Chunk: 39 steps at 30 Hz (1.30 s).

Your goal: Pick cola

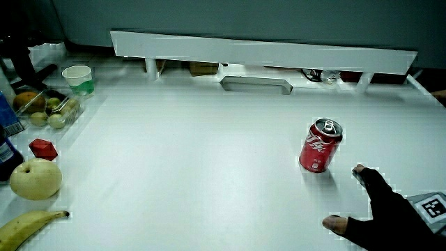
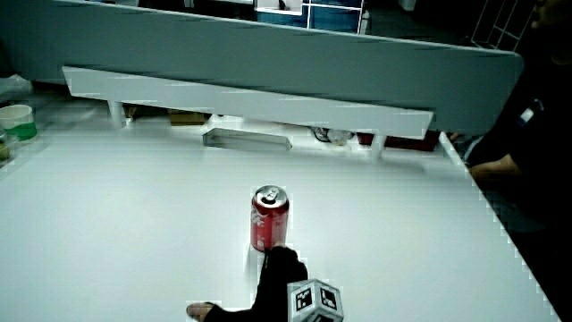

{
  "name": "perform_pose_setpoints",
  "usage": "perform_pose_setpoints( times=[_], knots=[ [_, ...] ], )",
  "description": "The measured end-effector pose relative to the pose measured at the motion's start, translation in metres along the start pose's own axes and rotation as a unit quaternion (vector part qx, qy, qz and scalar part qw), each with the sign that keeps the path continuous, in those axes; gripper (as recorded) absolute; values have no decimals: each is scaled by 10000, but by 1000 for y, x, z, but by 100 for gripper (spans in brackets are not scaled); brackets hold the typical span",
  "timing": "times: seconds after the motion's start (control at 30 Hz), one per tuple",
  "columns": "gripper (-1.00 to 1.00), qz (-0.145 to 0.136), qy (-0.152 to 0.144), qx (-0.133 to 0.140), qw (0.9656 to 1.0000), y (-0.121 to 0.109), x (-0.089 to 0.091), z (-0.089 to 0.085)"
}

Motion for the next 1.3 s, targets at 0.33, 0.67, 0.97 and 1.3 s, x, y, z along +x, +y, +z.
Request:
perform_pose_setpoints(
  times=[0.33, 0.67, 0.97, 1.3],
  knots=[
    [0, -372, 52, 59, 9993, 35, 10, 3],
    [0, -614, 166, 125, 9979, 69, 19, 4],
    [0, -749, 91, 167, 9970, 93, 16, 4],
    [0, -850, 133, 152, 9962, 110, 16, 0]
  ],
)
